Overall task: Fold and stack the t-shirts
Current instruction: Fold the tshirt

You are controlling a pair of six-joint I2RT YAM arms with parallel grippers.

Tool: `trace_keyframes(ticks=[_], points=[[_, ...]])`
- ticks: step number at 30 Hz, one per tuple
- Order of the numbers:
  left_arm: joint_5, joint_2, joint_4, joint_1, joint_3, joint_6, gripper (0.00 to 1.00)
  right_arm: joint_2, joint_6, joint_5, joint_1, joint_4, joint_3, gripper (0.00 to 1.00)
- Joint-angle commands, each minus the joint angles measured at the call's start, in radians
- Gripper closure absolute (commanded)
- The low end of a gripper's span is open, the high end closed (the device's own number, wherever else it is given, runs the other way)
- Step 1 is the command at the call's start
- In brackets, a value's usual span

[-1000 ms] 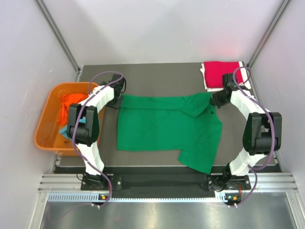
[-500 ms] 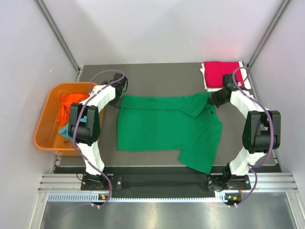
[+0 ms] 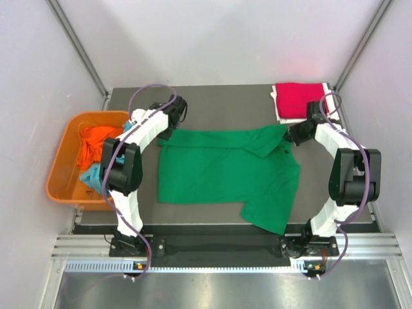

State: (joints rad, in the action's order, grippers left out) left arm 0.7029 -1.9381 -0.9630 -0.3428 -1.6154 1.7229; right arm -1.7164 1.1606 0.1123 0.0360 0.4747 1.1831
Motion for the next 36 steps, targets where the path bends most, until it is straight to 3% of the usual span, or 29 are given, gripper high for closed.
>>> trace_keyframes(ticks=[1, 10, 21, 28, 36], points=[[0.041, -0.038, -0.040, 0.008, 0.018, 0.095, 0.67, -0.003, -0.013, 0.017, 0.005, -0.041, -0.014, 1.00], [0.041, -0.096, -0.003, 0.005, 0.060, 0.129, 0.65, -0.006, -0.019, 0.044, 0.028, -0.053, -0.022, 1.00], [0.049, -0.151, 0.092, 0.005, 0.068, 0.058, 0.65, -0.011, -0.030, 0.075, 0.061, -0.079, -0.036, 1.00], [0.060, -0.183, 0.084, 0.007, 0.055, 0.053, 0.69, -0.023, -0.041, 0.095, 0.081, -0.093, -0.048, 1.00], [0.116, -0.208, 0.044, 0.007, 0.014, 0.043, 0.66, -0.031, -0.056, 0.116, 0.108, -0.099, -0.048, 1.00]])
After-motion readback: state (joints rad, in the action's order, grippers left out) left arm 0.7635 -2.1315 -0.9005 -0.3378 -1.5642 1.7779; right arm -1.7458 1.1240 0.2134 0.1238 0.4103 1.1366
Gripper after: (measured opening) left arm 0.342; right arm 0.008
